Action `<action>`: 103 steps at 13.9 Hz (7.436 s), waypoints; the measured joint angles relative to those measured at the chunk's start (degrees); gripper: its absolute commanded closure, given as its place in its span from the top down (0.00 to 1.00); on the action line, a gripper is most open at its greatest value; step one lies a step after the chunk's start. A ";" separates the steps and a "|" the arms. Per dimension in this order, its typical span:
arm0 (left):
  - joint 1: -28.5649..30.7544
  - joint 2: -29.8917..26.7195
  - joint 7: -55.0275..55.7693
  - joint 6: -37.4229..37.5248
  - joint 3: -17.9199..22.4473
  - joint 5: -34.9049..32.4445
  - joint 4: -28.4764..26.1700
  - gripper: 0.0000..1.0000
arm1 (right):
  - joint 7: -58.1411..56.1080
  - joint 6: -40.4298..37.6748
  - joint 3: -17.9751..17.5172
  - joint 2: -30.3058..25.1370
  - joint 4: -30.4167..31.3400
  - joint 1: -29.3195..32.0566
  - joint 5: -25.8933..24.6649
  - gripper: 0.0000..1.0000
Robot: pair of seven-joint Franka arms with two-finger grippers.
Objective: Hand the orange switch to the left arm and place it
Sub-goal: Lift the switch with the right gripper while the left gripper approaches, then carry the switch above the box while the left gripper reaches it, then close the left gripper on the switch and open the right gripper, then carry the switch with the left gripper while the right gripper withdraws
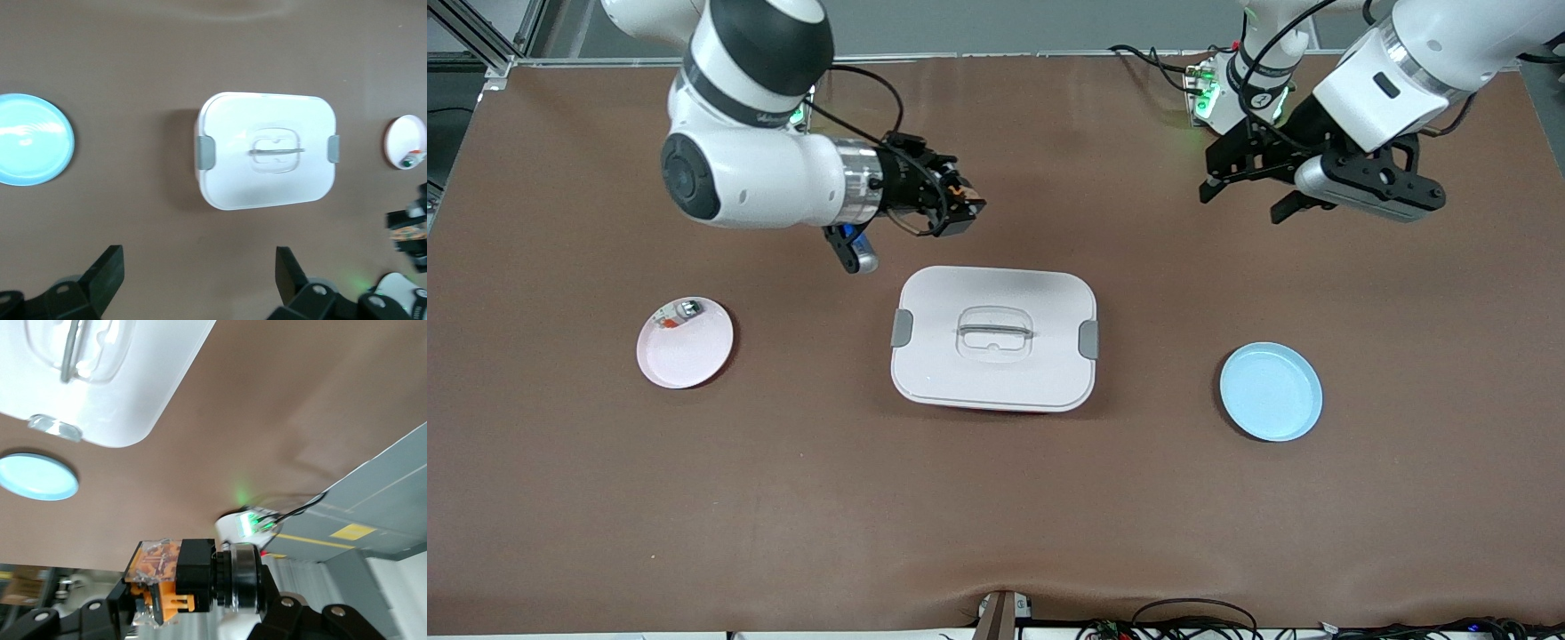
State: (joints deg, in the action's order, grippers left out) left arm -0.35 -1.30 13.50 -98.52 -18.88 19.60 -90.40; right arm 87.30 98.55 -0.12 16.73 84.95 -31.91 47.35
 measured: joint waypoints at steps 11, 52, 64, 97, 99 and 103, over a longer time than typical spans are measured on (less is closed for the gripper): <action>0.42 -12.57 2.80 -7.26 -2.39 11.93 -15.97 1.00 | 14.11 22.33 0.02 2.98 -2.03 -9.25 5.39 0.28; -1.11 -3.28 1.48 -24.47 -10.81 22.57 -20.16 0.00 | 15.01 22.96 0.26 5.11 -4.17 -10.21 5.39 0.28; -0.73 -2.43 -3.08 -24.67 -10.66 22.45 -20.15 0.00 | 15.01 23.30 0.31 5.34 -4.30 -10.27 5.37 1.00; 22.42 7.49 -55.94 -14.72 -10.06 -19.22 -20.05 0.00 | -55.34 -9.83 2.25 -10.82 10.32 14.26 -35.38 1.00; 22.49 8.53 -58.64 -14.98 -10.05 -20.33 -20.05 0.00 | -61.65 -9.43 2.25 -12.22 11.96 16.22 -37.63 1.00; 24.15 11.26 -65.37 -16.90 -10.03 -21.57 -20.13 0.00 | -72.76 -9.23 2.27 -13.87 13.37 20.94 -39.80 1.00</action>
State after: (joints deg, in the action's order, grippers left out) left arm 23.80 9.96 -51.86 -115.41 -28.91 -1.97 -110.52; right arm 14.54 89.32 2.15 2.86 98.32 -10.96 7.55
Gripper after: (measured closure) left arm 0.568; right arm 0.000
